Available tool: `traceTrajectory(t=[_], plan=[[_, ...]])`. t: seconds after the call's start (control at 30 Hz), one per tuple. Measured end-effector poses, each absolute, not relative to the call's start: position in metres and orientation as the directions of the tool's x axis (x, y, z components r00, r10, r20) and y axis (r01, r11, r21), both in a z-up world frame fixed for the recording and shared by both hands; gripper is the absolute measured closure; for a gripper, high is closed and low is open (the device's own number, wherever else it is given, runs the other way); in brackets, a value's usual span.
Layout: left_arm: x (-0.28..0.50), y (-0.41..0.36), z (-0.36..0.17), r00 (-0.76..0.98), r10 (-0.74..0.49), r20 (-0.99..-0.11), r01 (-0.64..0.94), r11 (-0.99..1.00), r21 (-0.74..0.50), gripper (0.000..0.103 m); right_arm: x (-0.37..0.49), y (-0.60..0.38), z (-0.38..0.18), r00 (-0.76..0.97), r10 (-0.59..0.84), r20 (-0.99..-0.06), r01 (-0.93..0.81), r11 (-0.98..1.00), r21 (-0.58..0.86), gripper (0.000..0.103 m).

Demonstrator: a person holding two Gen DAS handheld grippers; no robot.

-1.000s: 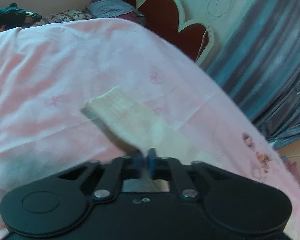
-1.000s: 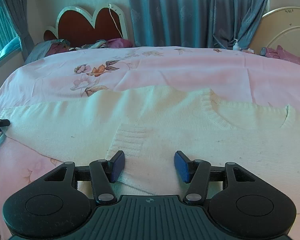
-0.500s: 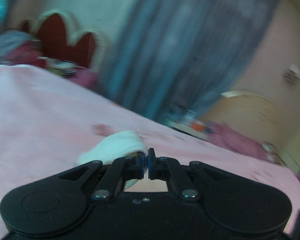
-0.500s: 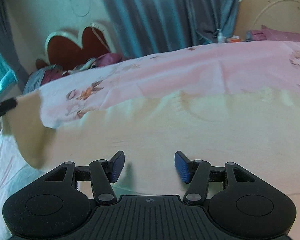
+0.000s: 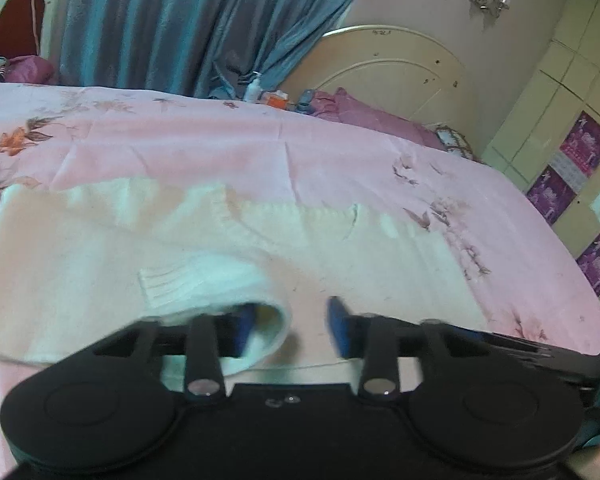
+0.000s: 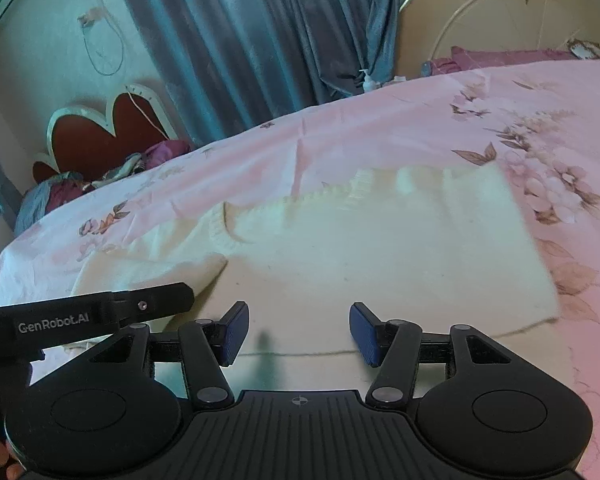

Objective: Fold small clothes
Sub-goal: 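Fold the held sleeve across the sweater body with the left gripper and release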

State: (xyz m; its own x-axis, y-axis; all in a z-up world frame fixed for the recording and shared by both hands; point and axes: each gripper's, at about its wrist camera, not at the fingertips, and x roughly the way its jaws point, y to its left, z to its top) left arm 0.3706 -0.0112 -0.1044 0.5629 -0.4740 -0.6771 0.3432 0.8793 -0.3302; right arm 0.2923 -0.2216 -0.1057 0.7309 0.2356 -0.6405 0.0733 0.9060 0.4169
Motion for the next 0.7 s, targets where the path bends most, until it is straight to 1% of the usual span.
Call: traceTrajectory(t=[0.03,0.07,0.17,0.23,0.27,0.3,0.4,0.5,0.6,0.63,0.67,0.7], plan=[[0.369,-0.013,-0.100,0.576,-0.465,-0.673,0.336,0.885,-0.324,0.037,0.291,-0.222,-0.105,0.731,0.248,-0.636,0.066,0.902,0.427,0.047],[0.367,-0.012,-0.097,0.593,-0.453,-0.666,0.329,0.891,-0.314,0.030,0.291,-0.221,-0.104,0.731,0.258,-0.632,0.058,0.899,0.434,0.047],[0.360,-0.004,-0.089,0.630,-0.404,-0.664,0.306,0.914,-0.266,0.028,0.293,-0.210,-0.102,0.725,0.292,-0.624,0.014,0.899,0.437,0.047],[0.354,0.009,-0.087,0.644,-0.370,-0.670,0.283,0.928,-0.240,0.028,0.297,-0.200,-0.102,0.718,0.319,-0.619,-0.024,0.900,0.436,0.042],[0.351,0.013,-0.087,0.655,-0.348,-0.671,0.270,0.937,-0.222,0.027,0.299,-0.194,-0.101,0.718,0.329,-0.614,-0.043,0.901,0.432,0.029],[0.349,0.018,-0.087,0.665,-0.322,-0.674,0.255,0.946,-0.201,0.026,0.300,-0.187,-0.099,0.720,0.336,-0.607,-0.063,0.903,0.425,0.023],[0.341,0.039,-0.090,0.679,-0.246,-0.691,0.199,0.968,-0.149,0.026,0.302,-0.162,-0.097,0.716,0.342,-0.609,-0.135,0.923,0.359,0.023],[0.338,0.053,-0.100,0.664,-0.206,-0.719,0.148,0.978,-0.144,0.026,0.305,-0.134,-0.102,0.692,0.334,-0.640,-0.203,0.941,0.272,0.023],[0.336,0.057,-0.107,0.656,-0.182,-0.733,0.126,0.983,-0.131,0.026,0.307,-0.117,-0.110,0.691,0.309,-0.654,-0.225,0.951,0.211,0.023],[0.337,0.056,-0.110,0.653,-0.174,-0.737,0.123,0.985,-0.124,0.026,0.308,-0.114,-0.112,0.692,0.303,-0.655,-0.231,0.953,0.197,0.024],[0.337,0.058,-0.111,0.651,-0.169,-0.740,0.122,0.986,-0.117,0.026,0.310,-0.111,-0.114,0.696,0.292,-0.656,-0.232,0.956,0.179,0.035],[0.339,0.057,-0.113,0.650,-0.161,-0.742,0.121,0.987,-0.109,0.026,0.313,-0.109,-0.115,0.694,0.285,-0.661,-0.230,0.958,0.171,0.050]])
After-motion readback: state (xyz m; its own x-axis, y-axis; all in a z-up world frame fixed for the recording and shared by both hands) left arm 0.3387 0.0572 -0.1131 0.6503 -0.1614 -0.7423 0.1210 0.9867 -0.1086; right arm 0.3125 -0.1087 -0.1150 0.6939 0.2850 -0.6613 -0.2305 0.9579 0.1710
